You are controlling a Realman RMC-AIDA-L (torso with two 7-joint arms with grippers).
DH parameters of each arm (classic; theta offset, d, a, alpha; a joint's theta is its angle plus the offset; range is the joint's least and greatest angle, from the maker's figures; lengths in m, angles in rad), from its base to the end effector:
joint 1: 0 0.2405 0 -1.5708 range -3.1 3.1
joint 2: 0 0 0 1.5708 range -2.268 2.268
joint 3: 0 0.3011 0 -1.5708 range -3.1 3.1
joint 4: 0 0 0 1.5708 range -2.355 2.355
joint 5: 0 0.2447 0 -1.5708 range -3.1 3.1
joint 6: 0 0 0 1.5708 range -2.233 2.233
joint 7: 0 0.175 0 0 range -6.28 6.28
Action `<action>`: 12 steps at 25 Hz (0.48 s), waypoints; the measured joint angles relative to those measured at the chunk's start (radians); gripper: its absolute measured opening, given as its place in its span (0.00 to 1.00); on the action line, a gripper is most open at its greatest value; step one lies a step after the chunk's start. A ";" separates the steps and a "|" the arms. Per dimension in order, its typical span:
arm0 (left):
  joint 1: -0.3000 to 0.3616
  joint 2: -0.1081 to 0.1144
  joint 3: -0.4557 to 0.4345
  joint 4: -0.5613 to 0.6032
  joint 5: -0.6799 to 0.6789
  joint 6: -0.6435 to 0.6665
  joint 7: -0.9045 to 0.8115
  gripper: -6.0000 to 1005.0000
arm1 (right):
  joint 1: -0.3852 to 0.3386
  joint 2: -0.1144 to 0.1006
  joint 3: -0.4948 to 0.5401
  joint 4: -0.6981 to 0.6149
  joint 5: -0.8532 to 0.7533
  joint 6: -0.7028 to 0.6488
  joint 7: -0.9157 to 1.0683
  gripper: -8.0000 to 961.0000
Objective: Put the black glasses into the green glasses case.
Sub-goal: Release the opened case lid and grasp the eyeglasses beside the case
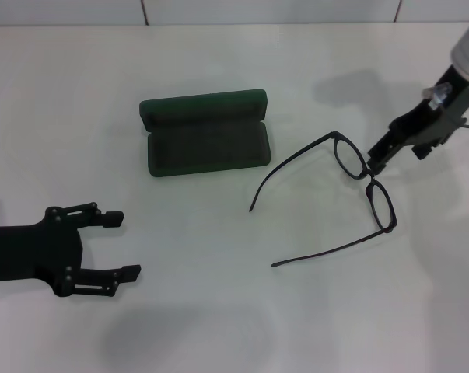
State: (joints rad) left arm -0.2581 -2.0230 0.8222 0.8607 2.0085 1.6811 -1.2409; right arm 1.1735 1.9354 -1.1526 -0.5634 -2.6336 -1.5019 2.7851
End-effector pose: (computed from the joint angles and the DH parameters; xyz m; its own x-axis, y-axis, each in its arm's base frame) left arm -0.3745 0.3029 -0.0083 0.9032 0.2669 0.3362 0.3448 -0.9175 -0.1981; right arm 0.1678 0.5084 -0.0427 0.4380 -0.8740 0.2103 -0.7490 -0.4842 -0.4523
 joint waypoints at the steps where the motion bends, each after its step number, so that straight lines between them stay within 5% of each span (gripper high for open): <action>1: 0.002 0.000 -0.001 0.002 0.007 0.000 0.000 0.89 | 0.006 0.009 -0.011 0.000 -0.005 0.015 0.011 0.90; 8: 0.006 -0.003 -0.005 0.004 0.029 -0.006 0.003 0.89 | 0.021 0.068 -0.040 0.009 -0.031 0.075 0.035 0.90; 12: 0.006 -0.004 -0.006 0.002 0.041 -0.011 0.007 0.89 | 0.020 0.082 -0.047 0.012 -0.036 0.105 0.039 0.90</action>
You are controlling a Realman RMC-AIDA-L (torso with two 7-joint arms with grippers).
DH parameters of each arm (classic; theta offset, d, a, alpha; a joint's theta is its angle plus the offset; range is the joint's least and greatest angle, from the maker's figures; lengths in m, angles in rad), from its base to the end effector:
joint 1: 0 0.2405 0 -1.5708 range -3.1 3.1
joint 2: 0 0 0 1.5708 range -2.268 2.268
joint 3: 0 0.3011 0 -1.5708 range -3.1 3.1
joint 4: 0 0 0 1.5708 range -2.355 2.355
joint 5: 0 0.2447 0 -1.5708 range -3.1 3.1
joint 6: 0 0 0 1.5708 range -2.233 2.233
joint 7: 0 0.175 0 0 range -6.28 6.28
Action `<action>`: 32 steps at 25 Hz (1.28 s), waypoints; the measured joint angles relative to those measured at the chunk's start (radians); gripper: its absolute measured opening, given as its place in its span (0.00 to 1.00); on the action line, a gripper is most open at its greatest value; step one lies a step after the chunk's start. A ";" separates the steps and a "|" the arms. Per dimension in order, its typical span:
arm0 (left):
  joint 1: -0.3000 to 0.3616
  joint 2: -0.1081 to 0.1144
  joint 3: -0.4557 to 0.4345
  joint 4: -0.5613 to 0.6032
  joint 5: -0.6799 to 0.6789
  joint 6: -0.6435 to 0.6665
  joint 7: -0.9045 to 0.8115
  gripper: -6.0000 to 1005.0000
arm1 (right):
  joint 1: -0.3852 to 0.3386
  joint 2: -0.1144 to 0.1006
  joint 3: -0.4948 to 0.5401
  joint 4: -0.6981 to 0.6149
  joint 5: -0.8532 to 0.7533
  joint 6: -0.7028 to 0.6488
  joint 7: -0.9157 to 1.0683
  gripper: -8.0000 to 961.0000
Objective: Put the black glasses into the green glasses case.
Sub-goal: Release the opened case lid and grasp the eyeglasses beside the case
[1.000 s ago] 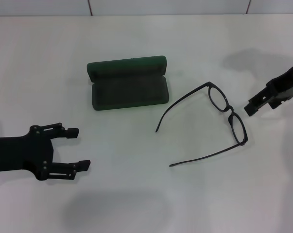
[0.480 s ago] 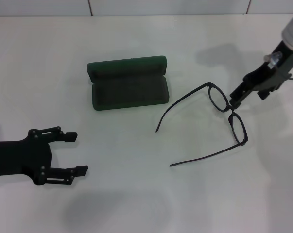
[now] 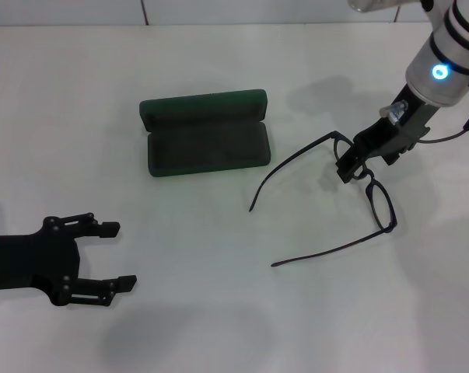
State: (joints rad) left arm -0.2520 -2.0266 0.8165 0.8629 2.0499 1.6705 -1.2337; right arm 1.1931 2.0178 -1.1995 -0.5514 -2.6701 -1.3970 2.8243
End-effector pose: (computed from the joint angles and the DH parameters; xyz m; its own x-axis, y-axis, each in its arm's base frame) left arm -0.3822 0.2983 -0.0110 0.9112 0.2814 0.3009 0.3487 -0.9158 -0.1993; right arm 0.1560 0.5038 -0.0871 0.4785 -0.8527 0.2095 -0.7109 -0.5163 -0.4777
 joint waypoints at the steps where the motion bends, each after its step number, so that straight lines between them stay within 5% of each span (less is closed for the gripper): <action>1: -0.001 0.000 0.000 0.000 0.004 -0.001 0.000 0.89 | -0.001 0.002 -0.002 0.002 0.000 0.007 0.002 0.90; 15: -0.009 -0.001 0.002 -0.001 0.007 -0.017 0.001 0.89 | -0.013 0.004 -0.006 0.012 0.006 0.002 -0.009 0.89; 23: -0.010 -0.003 0.006 -0.001 0.007 -0.025 0.000 0.89 | -0.016 0.007 -0.006 0.014 0.007 -0.002 -0.009 0.67; 28: -0.010 -0.005 0.007 -0.001 0.007 -0.027 0.002 0.89 | -0.017 0.007 -0.006 0.017 0.007 0.006 -0.009 0.42; 32: -0.016 -0.010 0.006 -0.001 0.025 -0.028 0.007 0.89 | -0.017 0.007 -0.007 0.018 0.007 0.010 -0.007 0.38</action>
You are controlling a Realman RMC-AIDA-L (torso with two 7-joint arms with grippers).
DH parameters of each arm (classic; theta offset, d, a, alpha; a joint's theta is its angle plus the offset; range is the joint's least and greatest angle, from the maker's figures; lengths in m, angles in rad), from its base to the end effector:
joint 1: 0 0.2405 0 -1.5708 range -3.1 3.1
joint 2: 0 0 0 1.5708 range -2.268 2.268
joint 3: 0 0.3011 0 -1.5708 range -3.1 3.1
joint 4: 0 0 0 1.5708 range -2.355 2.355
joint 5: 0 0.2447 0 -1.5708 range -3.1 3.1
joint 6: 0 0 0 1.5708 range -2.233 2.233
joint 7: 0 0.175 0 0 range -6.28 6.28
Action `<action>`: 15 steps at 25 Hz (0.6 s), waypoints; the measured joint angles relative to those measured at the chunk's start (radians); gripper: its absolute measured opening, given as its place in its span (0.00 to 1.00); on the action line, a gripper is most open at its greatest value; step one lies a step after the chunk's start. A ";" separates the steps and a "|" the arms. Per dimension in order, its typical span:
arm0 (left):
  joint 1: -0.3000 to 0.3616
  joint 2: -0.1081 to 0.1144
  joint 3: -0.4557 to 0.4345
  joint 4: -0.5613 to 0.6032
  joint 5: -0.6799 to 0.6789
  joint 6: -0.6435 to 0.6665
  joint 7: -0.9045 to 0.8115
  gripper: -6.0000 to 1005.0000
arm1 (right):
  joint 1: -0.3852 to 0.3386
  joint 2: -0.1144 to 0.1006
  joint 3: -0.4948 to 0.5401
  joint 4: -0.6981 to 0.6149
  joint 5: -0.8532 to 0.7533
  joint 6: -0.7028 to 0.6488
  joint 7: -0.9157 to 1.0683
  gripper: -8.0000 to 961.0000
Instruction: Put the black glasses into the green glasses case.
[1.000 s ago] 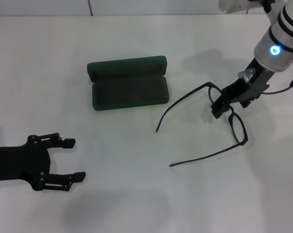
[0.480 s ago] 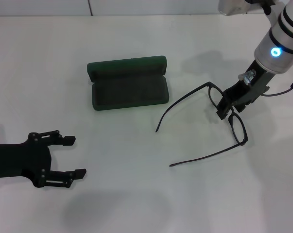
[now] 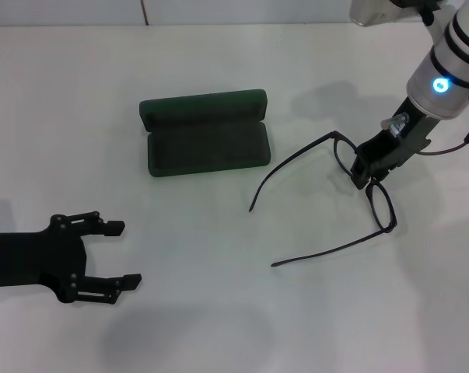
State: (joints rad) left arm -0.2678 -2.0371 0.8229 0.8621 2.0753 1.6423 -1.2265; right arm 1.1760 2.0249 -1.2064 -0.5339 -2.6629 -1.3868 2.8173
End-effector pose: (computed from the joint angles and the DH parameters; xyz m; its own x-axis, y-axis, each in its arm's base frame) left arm -0.3809 0.3045 -0.0179 0.9222 0.2721 0.2748 0.3331 -0.9200 -0.2066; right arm 0.1672 0.4974 -0.0937 0.4625 -0.8588 0.2204 -0.7213 -0.5090 -0.4697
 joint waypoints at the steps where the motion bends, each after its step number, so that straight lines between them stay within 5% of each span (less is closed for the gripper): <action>1: -0.002 -0.002 0.000 0.000 0.005 0.000 0.000 0.89 | 0.000 0.000 -0.002 0.000 0.000 0.000 0.001 0.37; 15: -0.011 -0.009 -0.004 0.000 0.018 -0.003 0.001 0.89 | 0.001 0.000 -0.045 -0.007 -0.001 0.001 0.007 0.08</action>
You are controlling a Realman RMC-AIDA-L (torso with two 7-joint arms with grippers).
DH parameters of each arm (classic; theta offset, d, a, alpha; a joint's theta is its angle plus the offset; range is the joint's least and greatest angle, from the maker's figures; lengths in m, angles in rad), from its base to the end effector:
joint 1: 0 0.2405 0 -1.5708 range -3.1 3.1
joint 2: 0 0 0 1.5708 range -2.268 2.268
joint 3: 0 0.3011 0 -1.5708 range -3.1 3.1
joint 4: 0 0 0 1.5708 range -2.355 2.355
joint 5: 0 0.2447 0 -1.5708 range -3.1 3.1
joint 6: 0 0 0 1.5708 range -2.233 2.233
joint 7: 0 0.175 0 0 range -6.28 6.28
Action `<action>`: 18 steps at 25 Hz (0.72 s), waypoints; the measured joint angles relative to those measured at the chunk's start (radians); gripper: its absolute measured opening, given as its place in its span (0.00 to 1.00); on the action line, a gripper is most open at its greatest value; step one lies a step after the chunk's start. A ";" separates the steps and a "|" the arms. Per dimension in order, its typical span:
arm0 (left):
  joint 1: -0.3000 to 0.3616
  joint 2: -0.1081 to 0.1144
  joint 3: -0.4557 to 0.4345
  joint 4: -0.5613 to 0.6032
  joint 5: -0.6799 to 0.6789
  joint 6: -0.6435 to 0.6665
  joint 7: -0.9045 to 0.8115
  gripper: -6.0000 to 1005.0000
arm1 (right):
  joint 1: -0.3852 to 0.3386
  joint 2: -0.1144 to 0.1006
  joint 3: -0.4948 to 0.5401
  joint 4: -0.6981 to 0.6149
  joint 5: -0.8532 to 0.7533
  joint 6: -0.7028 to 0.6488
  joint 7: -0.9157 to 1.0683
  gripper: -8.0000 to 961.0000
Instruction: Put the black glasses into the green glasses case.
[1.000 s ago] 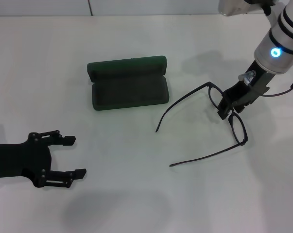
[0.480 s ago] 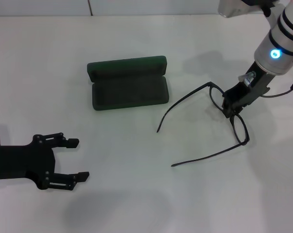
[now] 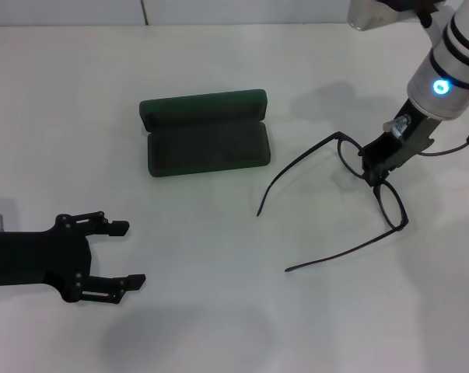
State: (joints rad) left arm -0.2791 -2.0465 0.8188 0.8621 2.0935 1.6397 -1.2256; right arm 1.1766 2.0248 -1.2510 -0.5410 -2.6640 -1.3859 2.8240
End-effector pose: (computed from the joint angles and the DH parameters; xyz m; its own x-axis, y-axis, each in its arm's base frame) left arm -0.3781 0.3069 -0.0224 0.9254 0.2685 0.2675 0.3260 -0.9238 -0.2007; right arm 0.1678 0.4969 -0.0943 0.4724 -0.8471 0.2435 -0.6931 -0.5277 -0.4911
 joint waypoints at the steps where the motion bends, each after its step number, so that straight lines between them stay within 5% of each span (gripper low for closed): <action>1: 0.000 0.000 0.000 0.000 0.000 0.000 0.000 0.89 | 0.000 0.000 -0.004 -0.001 0.000 0.000 0.000 0.08; 14: -0.008 -0.002 0.005 0.000 0.001 0.001 -0.007 0.89 | -0.103 -0.015 0.013 -0.185 0.059 -0.052 -0.050 0.08; 18: -0.007 -0.004 0.004 0.000 0.001 0.002 -0.009 0.89 | -0.136 -0.021 0.119 -0.214 0.071 -0.090 -0.118 0.08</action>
State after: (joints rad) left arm -0.2863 -2.0509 0.8227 0.8619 2.0940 1.6421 -1.2345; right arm 1.0405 2.0034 -1.1323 -0.7546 -2.5934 -1.4764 2.7060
